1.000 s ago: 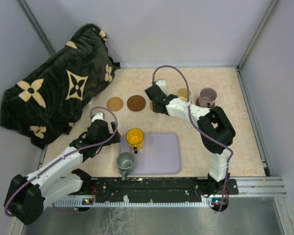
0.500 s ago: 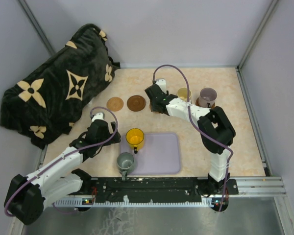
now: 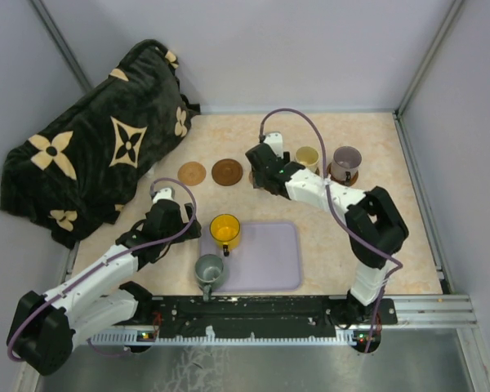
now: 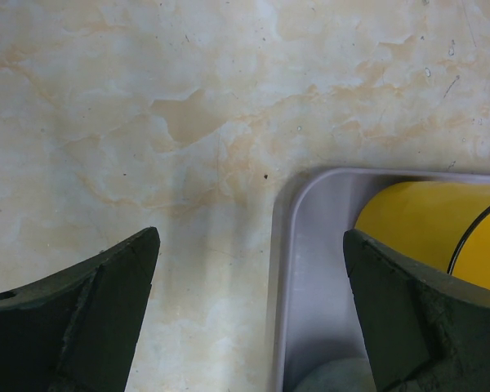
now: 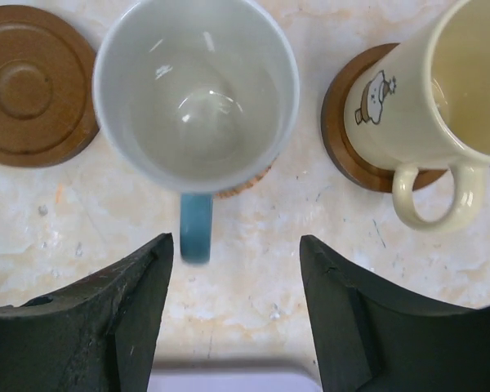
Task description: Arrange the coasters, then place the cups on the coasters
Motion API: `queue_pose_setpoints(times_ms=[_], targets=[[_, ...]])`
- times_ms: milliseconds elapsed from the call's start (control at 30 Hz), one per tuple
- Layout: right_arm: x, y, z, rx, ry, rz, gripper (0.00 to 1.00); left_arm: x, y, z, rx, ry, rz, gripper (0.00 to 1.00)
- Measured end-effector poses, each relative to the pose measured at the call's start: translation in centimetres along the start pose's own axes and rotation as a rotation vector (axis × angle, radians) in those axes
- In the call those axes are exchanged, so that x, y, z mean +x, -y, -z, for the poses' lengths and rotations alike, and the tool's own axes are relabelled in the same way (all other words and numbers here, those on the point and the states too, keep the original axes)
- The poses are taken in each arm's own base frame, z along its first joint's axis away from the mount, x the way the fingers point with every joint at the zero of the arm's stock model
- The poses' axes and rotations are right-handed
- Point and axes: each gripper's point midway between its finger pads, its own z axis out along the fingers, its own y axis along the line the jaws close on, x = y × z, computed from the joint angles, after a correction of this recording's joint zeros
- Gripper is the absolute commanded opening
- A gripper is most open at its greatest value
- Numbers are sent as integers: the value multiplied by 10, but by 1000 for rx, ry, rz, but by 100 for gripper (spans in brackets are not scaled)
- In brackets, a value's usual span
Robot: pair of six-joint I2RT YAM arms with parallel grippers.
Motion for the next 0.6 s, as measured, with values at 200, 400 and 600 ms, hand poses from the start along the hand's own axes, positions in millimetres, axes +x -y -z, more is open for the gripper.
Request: queue_pose_setpoints(times_ms=[200,400,600], targets=[[-5,-10,58,-65,81,15,65,-2,0,2,4,8,2,100],[10,-29,127,-212,118,-8,62,-3,0,4,6,12,3,100],[49,-61,174,-358,51,-2,61,-2,-1,5,5,9,3,100]])
